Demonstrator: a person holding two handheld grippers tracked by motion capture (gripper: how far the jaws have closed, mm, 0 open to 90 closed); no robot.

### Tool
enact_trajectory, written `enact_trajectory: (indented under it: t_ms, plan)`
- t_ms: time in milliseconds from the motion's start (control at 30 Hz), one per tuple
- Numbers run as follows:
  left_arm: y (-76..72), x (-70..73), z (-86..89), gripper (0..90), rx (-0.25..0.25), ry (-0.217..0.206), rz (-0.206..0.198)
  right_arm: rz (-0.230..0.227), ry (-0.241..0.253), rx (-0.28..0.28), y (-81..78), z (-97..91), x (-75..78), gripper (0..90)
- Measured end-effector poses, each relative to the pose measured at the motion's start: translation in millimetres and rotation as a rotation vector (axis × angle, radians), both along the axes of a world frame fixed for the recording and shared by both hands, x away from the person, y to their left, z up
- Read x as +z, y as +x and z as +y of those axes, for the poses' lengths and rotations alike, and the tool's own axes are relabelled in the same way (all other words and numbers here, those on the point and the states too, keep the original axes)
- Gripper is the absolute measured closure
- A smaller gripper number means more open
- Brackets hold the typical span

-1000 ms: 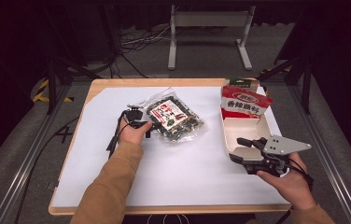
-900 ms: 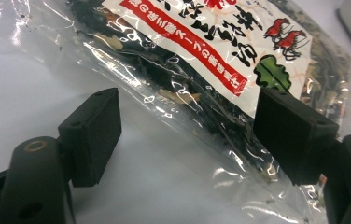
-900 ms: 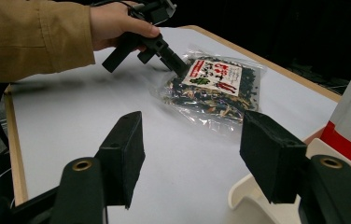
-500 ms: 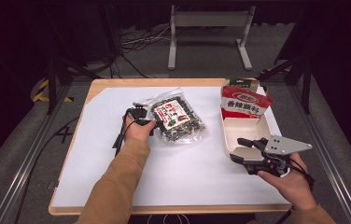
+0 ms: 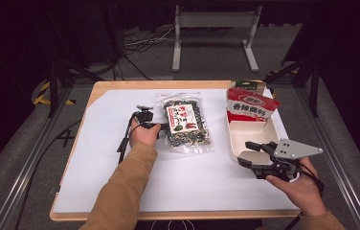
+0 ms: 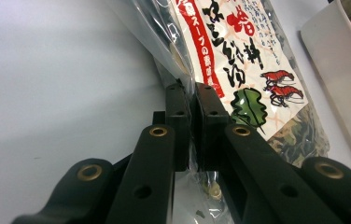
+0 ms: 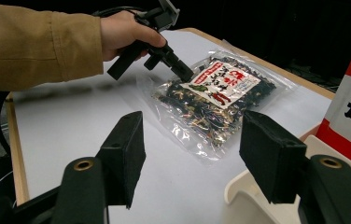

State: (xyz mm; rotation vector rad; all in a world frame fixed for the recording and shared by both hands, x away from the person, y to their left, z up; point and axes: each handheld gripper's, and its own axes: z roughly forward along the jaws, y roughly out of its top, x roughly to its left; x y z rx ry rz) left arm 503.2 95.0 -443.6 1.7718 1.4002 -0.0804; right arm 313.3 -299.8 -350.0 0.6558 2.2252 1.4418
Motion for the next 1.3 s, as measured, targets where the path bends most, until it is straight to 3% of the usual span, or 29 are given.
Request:
enact_trajectory:
  t_ms: [133, 300, 433, 533, 700, 967, 1300]
  plan:
    - [-0.3, 3.3, 1.4, 86.4, -0.004, 0.013, 0.003, 0.000, -0.001, -0.001, -0.2, -0.6, -0.3, 40.1]
    - [-3.8, 10.3, 6.3, 87.2, 0.002, 0.013, -0.025, 0.003, -0.005, -0.002, 0.0, -0.2, -1.0, 40.3]
    - [-10.3, 21.6, 11.7, 87.4, -0.003, 0.018, -0.087, 0.003, -0.006, 0.000, 0.2, 1.1, -1.4, 40.5]
    - [-13.7, 26.1, 14.6, 87.5, -0.002, 0.007, -0.105, 0.003, -0.006, 0.002, 0.2, 1.9, -1.2, 40.6]
    - [-25.7, 40.4, 19.2, 87.5, -0.030, 0.019, -0.200, 0.005, -0.009, 0.003, 1.3, 4.6, -1.4, 40.9]
    - [-41.9, 60.2, 25.3, 87.5, -0.062, 0.008, -0.285, 0.016, -0.008, 0.009, 1.0, 9.2, 0.5, 43.7]
    - [-72.3, 88.5, 34.6, 87.5, -0.126, -0.003, -0.397, 0.044, 0.006, -0.007, 6.0, 11.4, 4.9, 43.4]
